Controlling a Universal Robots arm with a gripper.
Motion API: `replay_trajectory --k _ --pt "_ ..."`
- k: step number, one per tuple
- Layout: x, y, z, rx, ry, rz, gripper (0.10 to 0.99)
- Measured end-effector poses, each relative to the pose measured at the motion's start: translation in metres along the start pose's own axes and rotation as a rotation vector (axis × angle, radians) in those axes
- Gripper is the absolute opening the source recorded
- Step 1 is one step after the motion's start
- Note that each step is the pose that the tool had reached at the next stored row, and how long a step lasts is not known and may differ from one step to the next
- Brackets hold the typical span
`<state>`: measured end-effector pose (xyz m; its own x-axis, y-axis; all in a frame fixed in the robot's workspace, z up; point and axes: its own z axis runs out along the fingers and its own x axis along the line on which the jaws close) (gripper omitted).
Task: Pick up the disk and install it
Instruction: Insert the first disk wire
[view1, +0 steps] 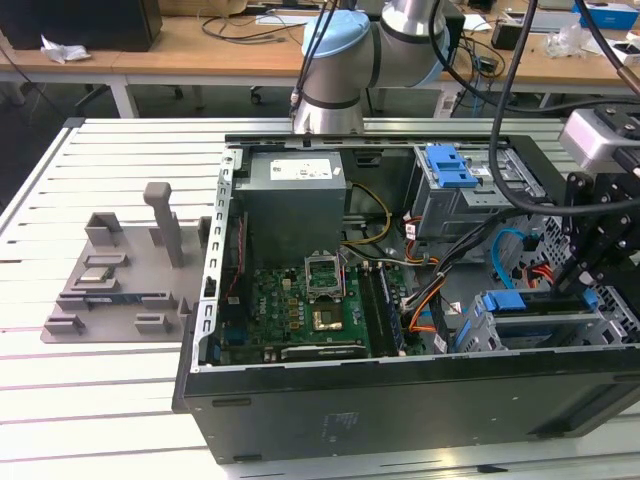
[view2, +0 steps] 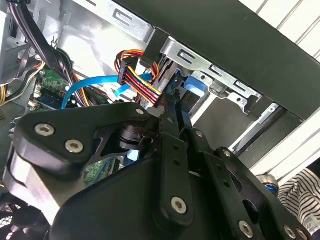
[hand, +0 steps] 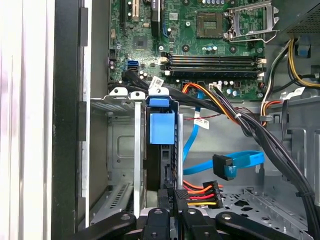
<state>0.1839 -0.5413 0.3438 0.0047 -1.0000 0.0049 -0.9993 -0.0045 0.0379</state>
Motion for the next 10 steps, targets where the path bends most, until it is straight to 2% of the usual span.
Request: replay_trajectory --k 6,8,10 --pt "0.0004 0.0001 -0.0033 0.002 -0.0022 0.000 0.165" --pt "0.0005 0.0001 -0.0032 0.002 -0.0105 0.000 0.165" --pt "0.0006 0.0001 -0.0024 0.002 -0.0140 -0.001 0.165"
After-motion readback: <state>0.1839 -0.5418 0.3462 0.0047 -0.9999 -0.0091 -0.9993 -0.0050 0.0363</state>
